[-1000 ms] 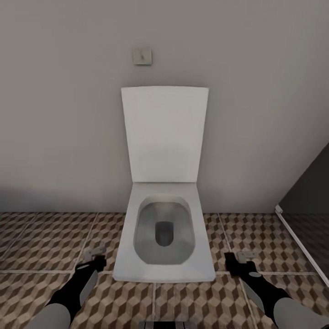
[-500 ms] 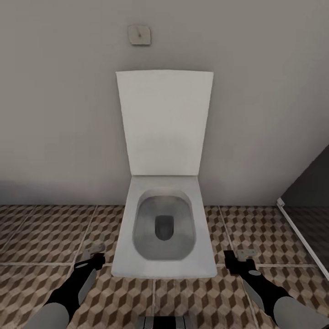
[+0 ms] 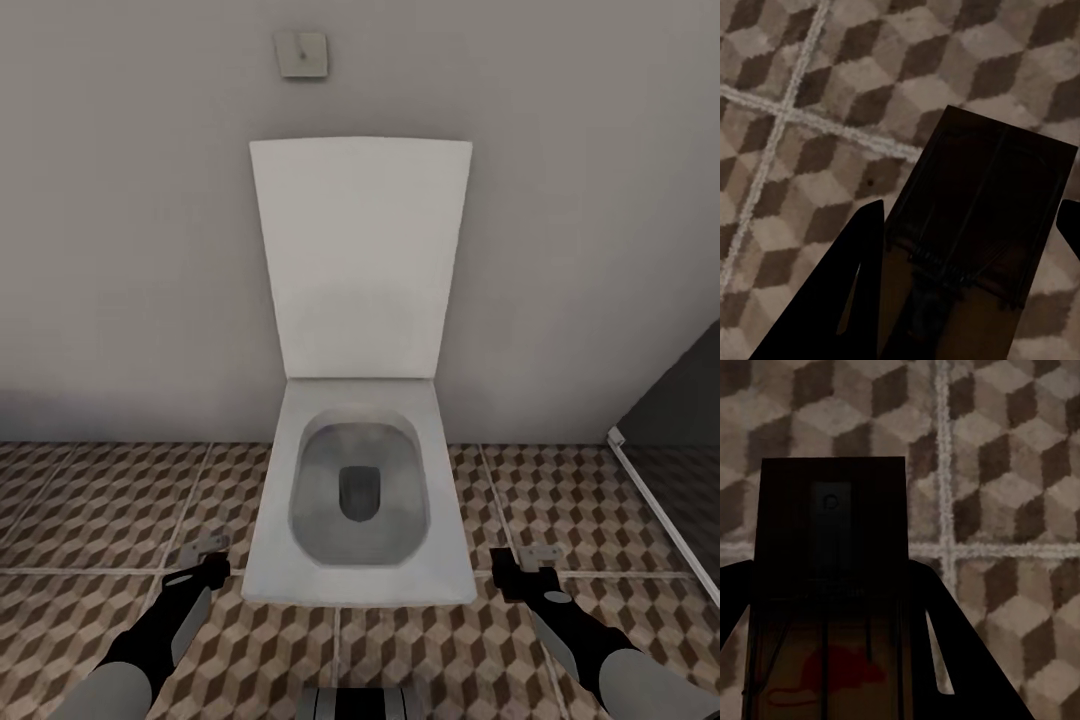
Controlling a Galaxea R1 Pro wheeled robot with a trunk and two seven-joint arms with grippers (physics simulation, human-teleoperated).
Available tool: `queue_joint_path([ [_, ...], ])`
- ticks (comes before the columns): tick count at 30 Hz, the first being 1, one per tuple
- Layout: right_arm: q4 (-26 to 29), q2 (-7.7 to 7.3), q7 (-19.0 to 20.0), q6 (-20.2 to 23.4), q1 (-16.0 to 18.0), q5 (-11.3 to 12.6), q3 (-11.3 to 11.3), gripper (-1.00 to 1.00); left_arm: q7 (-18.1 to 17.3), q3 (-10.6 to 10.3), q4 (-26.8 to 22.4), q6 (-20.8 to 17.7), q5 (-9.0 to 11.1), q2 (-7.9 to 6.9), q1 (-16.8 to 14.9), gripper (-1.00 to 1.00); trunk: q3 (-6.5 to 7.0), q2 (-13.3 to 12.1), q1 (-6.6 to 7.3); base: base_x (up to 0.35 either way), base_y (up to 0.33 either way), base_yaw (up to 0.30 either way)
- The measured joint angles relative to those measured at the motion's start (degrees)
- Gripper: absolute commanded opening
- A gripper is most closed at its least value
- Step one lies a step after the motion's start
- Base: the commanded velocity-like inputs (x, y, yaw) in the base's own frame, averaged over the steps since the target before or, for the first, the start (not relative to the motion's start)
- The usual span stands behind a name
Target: Take the four mousetraps from the cabinet in the bathroom and place them on the bathroom floor. Make sure all four end up on the same floor surface, and ensure that at least two of them are either under or directly next to the same bathroom sink.
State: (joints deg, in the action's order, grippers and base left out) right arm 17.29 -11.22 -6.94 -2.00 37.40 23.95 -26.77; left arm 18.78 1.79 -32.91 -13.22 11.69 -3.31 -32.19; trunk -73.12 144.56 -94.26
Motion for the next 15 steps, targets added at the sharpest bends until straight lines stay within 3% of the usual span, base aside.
queue_joint_path([
  [8,-0.03,0.01,0.00,-0.05,0.01,0.00,0.00,-1.00,-0.05,-0.04,-0.02,-0.06,0.00,0.37,0.02,-1.00,0.00,0.00,0.02,0.132,0.076,0.000],
  [15,-0.06,0.00,0.00,-0.29,0.01,0.00,0.00,-1.00,-0.03,-0.05,-0.01,0.02,0.00,0.61,0.02,-1.00,0.00,0.00,0.00,0.029,0.015,0.000],
])
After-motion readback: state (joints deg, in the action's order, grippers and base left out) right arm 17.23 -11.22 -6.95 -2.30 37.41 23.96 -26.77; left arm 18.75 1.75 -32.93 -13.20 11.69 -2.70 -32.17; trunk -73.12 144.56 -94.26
